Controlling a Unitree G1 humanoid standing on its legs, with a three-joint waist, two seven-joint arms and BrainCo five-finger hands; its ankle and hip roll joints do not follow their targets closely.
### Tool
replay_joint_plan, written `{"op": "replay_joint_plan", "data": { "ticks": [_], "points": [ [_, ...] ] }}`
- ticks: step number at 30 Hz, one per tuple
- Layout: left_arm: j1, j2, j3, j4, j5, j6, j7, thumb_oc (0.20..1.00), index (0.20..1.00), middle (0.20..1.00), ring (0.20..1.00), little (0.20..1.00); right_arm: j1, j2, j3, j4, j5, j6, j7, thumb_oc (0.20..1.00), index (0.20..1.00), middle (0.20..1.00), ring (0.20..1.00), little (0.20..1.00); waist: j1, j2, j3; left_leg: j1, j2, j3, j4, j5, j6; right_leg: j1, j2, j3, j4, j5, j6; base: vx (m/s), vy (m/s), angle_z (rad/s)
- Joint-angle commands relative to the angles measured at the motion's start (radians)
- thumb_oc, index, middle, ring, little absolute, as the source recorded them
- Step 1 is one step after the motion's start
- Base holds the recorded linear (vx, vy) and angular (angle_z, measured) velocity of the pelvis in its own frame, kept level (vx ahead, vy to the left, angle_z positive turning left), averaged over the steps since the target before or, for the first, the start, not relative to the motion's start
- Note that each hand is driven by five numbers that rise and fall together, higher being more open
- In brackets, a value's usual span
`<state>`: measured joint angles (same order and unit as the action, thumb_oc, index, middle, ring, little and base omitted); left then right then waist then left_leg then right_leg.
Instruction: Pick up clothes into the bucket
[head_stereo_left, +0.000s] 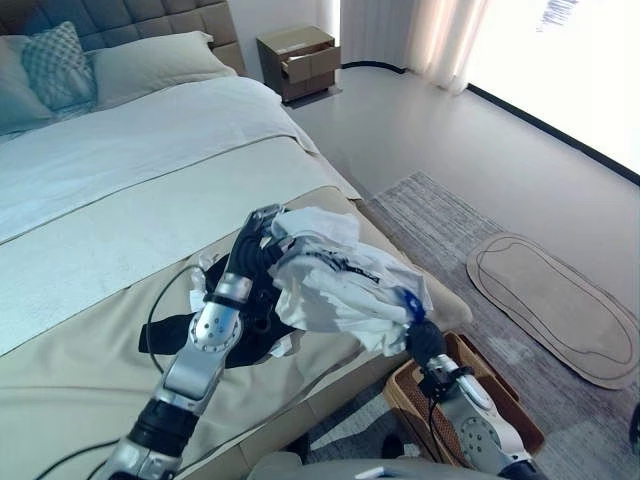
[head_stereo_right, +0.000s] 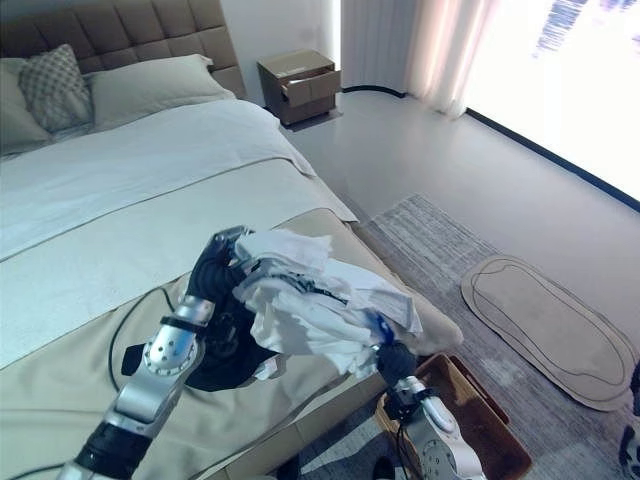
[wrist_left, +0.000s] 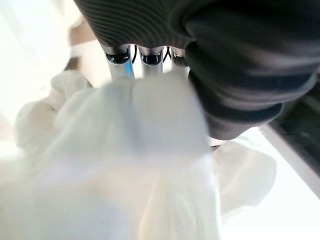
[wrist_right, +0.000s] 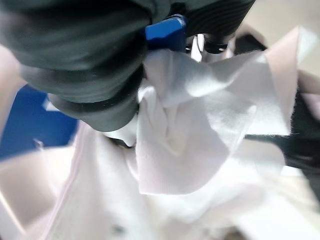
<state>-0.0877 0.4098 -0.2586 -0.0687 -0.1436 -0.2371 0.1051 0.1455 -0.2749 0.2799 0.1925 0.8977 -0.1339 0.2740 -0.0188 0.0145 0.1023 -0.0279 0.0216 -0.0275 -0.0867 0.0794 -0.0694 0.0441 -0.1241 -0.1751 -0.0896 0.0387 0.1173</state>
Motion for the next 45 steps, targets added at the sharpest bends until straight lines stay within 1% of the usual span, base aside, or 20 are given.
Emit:
{"op": "replay_joint_plan", "data": {
  "ticks": [1,3,9,10,12,15,20,29,30,31,32,35,36,37,38,39,41,43,44,45],
  "points": [
    [-0.05,0.023,0.037,0.061,-0.088,-0.052,-0.029,0.2,0.2,0.2,0.2,0.2,-0.021,0.04,-0.052,-0.111,0.125,-0.088,0.003,0.2,0.2,0.2,0.2,0.2,-0.011,-0.064,-0.034,0.029,0.024,0.066,0.069,-0.097,0.021,-0.016,-0.067,-0.03,0.039,0.021,0.05,0.02,0.002,-0.06],
    [-0.028,0.011,0.001,0.116,-0.109,-0.046,-0.06,0.2,0.2,0.2,0.2,0.2,-0.028,0.048,-0.085,-0.123,0.141,-0.109,-0.012,0.2,0.2,0.2,0.2,0.2,-0.015,-0.065,-0.036,0.031,0.024,0.07,0.068,-0.099,0.023,-0.018,-0.067,-0.025,0.039,0.023,0.051,0.0,0.001,-0.02],
    [-0.022,-0.02,-0.117,0.271,-0.153,-0.012,-0.15,0.2,0.2,0.2,0.2,0.2,-0.065,0.037,-0.132,-0.127,0.095,-0.145,-0.069,0.2,0.2,0.2,0.2,0.2,-0.028,-0.063,-0.034,0.03,0.023,0.081,0.067,-0.099,0.026,-0.028,-0.066,-0.014,0.039,0.027,0.052,-0.01,-0.002,-0.1],
    [-0.027,-0.032,-0.139,0.298,-0.165,-0.004,-0.164,0.598,0.598,0.598,0.598,0.598,-0.071,0.037,-0.136,-0.124,0.095,-0.147,-0.076,0.2,0.2,0.2,0.2,0.2,-0.03,-0.063,-0.033,0.03,0.022,0.082,0.067,-0.099,0.027,-0.03,-0.066,-0.012,0.039,0.027,0.052,-0.01,0.002,-0.05],
    [-0.042,-0.052,-0.18,0.345,-0.173,0.015,-0.181,1.0,1.0,1.0,1.0,1.0,-0.082,0.038,-0.149,-0.12,0.095,-0.157,-0.093,0.2,0.2,0.2,0.2,0.2,-0.037,-0.063,-0.033,0.03,0.022,0.086,0.066,-0.1,0.028,-0.032,-0.066,-0.008,0.039,0.03,0.053,0.0,0.0,-0.03],
    [-0.059,-0.066,-0.213,0.371,-0.174,0.029,-0.187,1.0,1.0,1.0,1.0,1.0,-0.095,0.041,-0.176,-0.124,0.103,-0.171,-0.122,0.2,0.2,0.2,0.2,0.2,-0.044,-0.062,-0.032,0.029,0.021,0.089,0.065,-0.1,0.03,-0.036,-0.066,-0.003,0.039,0.03,0.053,0.0,0.0,0.0],
    [-0.029,-0.062,-0.202,0.335,-0.237,0.042,-0.198,1.0,1.0,1.0,1.0,1.0,-0.116,0.071,-0.269,-0.14,0.159,-0.216,-0.183,0.2,0.2,0.2,0.2,0.2,-0.048,-0.061,-0.029,0.028,0.019,0.097,0.07,-0.106,0.034,-0.04,-0.067,0.006,0.041,0.031,0.055,0.0,-0.003,-0.02],
    [0.129,-0.02,-0.101,0.256,-0.418,0.067,-0.265,1.0,1.0,1.0,1.0,1.0,-0.158,0.07,-0.458,-0.131,0.19,-0.296,-0.267,0.2,0.2,0.2,0.2,0.2,-0.039,-0.054,-0.018,0.025,0.015,0.107,0.088,-0.119,0.036,-0.047,-0.069,0.017,0.047,0.03,0.057,0.01,-0.006,-0.07],
    [0.13,-0.019,-0.101,0.255,-0.42,0.068,-0.265,1.0,1.0,1.0,1.0,1.0,-0.158,0.071,-0.457,-0.131,0.19,-0.296,-0.267,0.2,0.2,0.2,0.2,0.2,-0.039,-0.055,-0.019,0.024,0.015,0.107,0.089,-0.119,0.036,-0.048,-0.069,0.017,0.048,0.03,0.057,0.0,0.0,0.0],
    [0.173,-0.029,-0.048,0.25,-0.511,0.077,-0.27,1.0,1.0,1.0,1.0,1.0,-0.165,0.07,-0.507,-0.123,0.201,-0.318,-0.287,0.2,0.2,0.2,0.2,0.2,-0.037,-0.052,-0.009,0.014,0.011,0.102,0.103,-0.124,0.038,-0.054,-0.076,0.019,0.064,0.023,0.055,0.0,0.0,0.0],
    [0.173,-0.028,-0.047,0.249,-0.513,0.078,-0.271,1.0,1.0,1.0,1.0,1.0,-0.165,0.069,-0.506,-0.123,0.201,-0.318,-0.287,0.2,0.2,0.2,0.2,0.2,-0.038,-0.052,-0.009,0.012,0.011,0.102,0.106,-0.125,0.038,-0.055,-0.076,0.019,0.066,0.021,0.056,0.0,0.0,0.0],
    [0.208,-0.023,0.026,0.217,-0.564,0.062,-0.273,1.0,1.0,1.0,1.0,1.0,-0.18,0.04,-0.571,-0.067,0.191,-0.334,-0.315,0.2,0.2,0.2,0.2,0.2,-0.038,-0.039,0.024,-0.01,0.002,0.095,0.134,-0.137,0.046,-0.084,-0.09,0.027,0.121,0.002,0.052,-0.04,0.018,0.0],
    [0.208,-0.023,0.027,0.216,-0.564,0.062,-0.273,1.0,1.0,1.0,1.0,1.0,-0.182,0.039,-0.571,-0.066,0.19,-0.334,-0.315,0.2,0.2,0.2,0.2,0.2,-0.038,-0.039,0.025,-0.011,0.001,0.095,0.136,-0.138,0.046,-0.087,-0.091,0.028,0.125,0.0,0.052,-0.08,0.037,0.0],
    [0.21,-0.024,0.04,0.207,-0.564,0.054,-0.267,1.0,1.0,1.0,1.0,1.0,-0.19,0.031,-0.576,-0.06,0.184,-0.336,-0.321,0.2,0.2,0.2,0.2,0.2,-0.039,-0.034,0.038,-0.018,-0.001,0.096,0.147,-0.141,0.048,-0.101,-0.094,0.033,0.148,-0.006,0.05,-0.15,0.054,0.0],
    [0.211,-0.026,0.081,0.196,-0.539,0.025,-0.24,1.0,1.0,1.0,1.0,1.0,-0.205,0.009,-0.585,-0.022,0.156,-0.328,-0.331,0.2,0.2,0.2,0.2,0.2,-0.038,-0.028,0.074,-0.039,-0.007,0.1,0.174,-0.148,0.051,-0.139,-0.102,0.044,0.192,-0.017,0.047,-0.15,0.054,0.0],
    [0.21,-0.027,0.082,0.195,-0.537,0.025,-0.239,1.0,1.0,1.0,1.0,1.0,-0.209,0.007,-0.585,-0.019,0.156,-0.328,-0.331,0.2,0.2,0.2,0.2,0.2,-0.038,-0.027,0.076,-0.042,-0.007,0.101,0.178,-0.149,0.052,-0.143,-0.102,0.046,0.197,-0.019,0.047,-0.27,0.052,-0.05],
    [0.177,-0.044,0.143,0.186,-0.468,-0.035,-0.142,1.0,1.0,1.0,1.0,1.0,-0.253,-0.034,-0.559,0.026,0.093,-0.322,-0.363,0.2,0.2,0.2,0.2,0.2,-0.032,-0.03,0.146,-0.121,-0.007,0.111,0.262,-0.166,0.055,-0.241,-0.11,0.075,0.278,-0.025,0.04,-0.31,0.0,-0.18],
    [0.16,-0.058,0.153,0.185,-0.462,-0.047,-0.116,1.0,1.0,1.0,1.0,1.0,-0.273,-0.044,-0.548,0.04,0.072,-0.321,-0.382,0.2,0.2,0.2,0.2,0.2,-0.029,-0.031,0.157,-0.162,-0.005,0.119,0.298,-0.174,0.055,-0.28,-0.11,0.087,0.303,-0.028,0.038,-0.2,-0.032,-0.22],
    [0.136,-0.066,0.173,0.183,-0.416,-0.069,-0.061,1.0,1.0,1.0,1.0,1.0,-0.307,-0.051,-0.537,0.066,0.064,-0.324,-0.405,0.2,0.2,0.2,0.2,0.2,-0.027,-0.033,0.18,-0.218,-0.002,0.125,0.343,-0.18,0.054,-0.332,-0.11,0.097,0.332,-0.028,0.034,-0.15,-0.029,-0.08],
    [0.134,-0.067,0.173,0.183,-0.414,-0.069,-0.059,1.0,1.0,1.0,1.0,1.0,-0.31,-0.051,-0.537,0.068,0.063,-0.324,-0.406,0.2,0.2,0.2,0.2,0.2,-0.027,-0.033,0.179,-0.225,-0.001,0.126,0.35,-0.183,0.055,-0.339,-0.109,0.099,0.336,-0.029,0.034,-0.28,-0.061,-0.18]
  ]
}}
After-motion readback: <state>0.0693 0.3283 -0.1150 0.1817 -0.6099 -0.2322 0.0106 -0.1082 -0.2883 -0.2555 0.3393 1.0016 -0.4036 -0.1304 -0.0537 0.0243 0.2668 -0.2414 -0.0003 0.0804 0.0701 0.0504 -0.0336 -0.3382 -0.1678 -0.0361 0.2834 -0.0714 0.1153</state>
